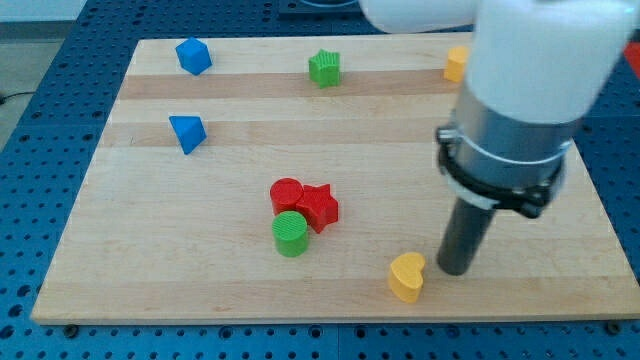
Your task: Push the yellow heart to the bottom left of the green circle
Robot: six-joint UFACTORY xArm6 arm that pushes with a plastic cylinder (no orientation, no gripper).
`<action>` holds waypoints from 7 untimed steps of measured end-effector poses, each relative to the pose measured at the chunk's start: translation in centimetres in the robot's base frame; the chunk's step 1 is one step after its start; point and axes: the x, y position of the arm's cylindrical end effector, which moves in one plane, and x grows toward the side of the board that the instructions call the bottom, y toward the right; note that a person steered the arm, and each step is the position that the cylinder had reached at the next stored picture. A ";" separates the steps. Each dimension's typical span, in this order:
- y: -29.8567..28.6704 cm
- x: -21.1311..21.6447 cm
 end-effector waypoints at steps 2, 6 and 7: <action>-3.6 3.6; -5.5 -1.4; -8.4 0.2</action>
